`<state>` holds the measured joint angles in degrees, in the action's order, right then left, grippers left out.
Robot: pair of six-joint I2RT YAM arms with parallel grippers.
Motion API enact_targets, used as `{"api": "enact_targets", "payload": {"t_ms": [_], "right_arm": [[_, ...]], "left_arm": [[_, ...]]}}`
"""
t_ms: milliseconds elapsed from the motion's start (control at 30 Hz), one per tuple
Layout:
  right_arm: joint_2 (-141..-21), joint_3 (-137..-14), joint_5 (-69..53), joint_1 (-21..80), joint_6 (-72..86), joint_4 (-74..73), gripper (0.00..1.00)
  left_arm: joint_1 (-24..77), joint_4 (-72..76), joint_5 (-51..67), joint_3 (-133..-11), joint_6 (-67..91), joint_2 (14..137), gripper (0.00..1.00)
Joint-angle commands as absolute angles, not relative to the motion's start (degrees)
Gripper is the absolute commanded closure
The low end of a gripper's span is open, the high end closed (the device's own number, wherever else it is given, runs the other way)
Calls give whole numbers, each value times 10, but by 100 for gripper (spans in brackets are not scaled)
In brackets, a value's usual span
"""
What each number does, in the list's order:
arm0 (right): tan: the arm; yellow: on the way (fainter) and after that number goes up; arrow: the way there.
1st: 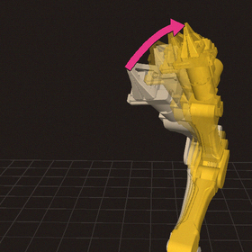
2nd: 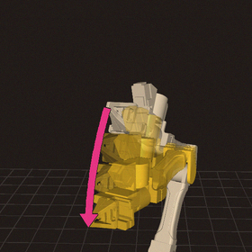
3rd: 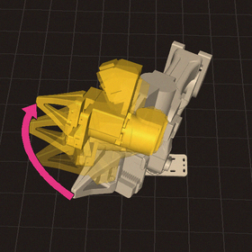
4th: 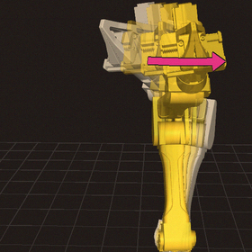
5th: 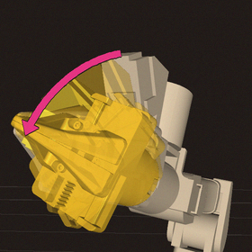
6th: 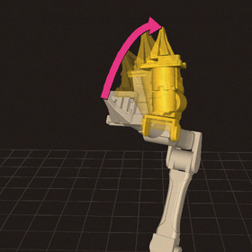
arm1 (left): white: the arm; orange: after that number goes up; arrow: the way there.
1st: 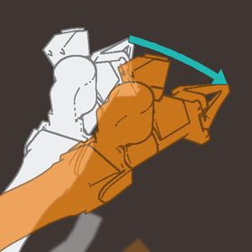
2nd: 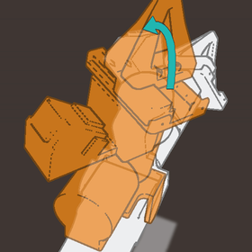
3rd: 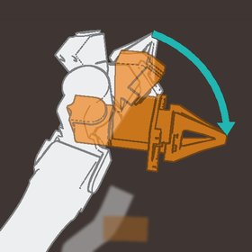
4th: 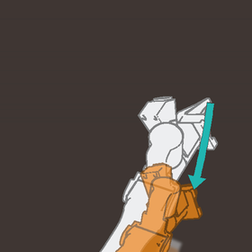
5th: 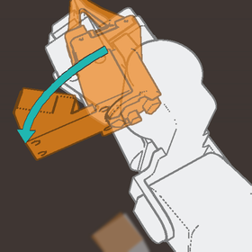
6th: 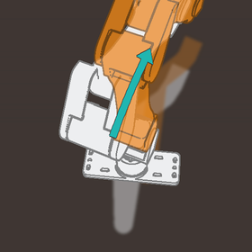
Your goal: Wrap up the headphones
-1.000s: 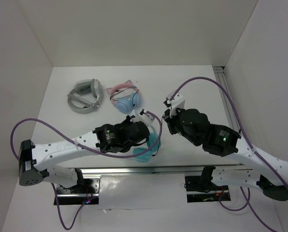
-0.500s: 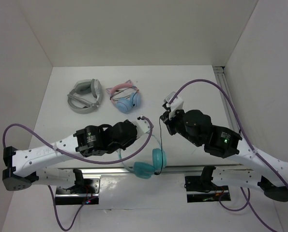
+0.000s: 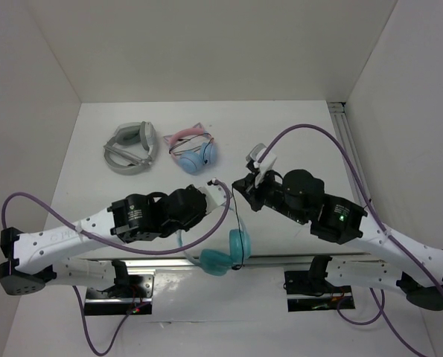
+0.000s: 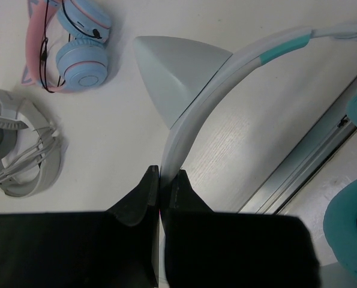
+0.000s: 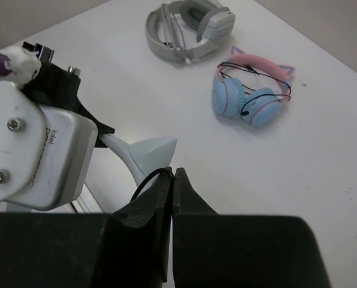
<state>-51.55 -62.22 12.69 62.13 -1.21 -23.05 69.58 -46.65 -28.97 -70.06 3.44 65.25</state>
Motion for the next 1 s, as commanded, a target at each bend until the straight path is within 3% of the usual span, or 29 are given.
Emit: {"api": "enact_targets", "payload": {"t_ms": [0,533,700,800,967], "right_arm": [[-518,-632,170,622,4,-171,100],[-569,-592,294,622,36,-175,100],[-569,-570,256,622,41,-158,100],[-544,-535,172,622,26,-115,100],[-526,-505,101,622,15,-56,95]], "left_arm": [[701,-448,-276,-717,47,659,100],[701,-420,-131,-718,30,537,100],[701,-382,-114,-718,30,494,100],[701,-332,-90,-713,42,459,100],[701,-271,-47,-694,65,437,100]]}}
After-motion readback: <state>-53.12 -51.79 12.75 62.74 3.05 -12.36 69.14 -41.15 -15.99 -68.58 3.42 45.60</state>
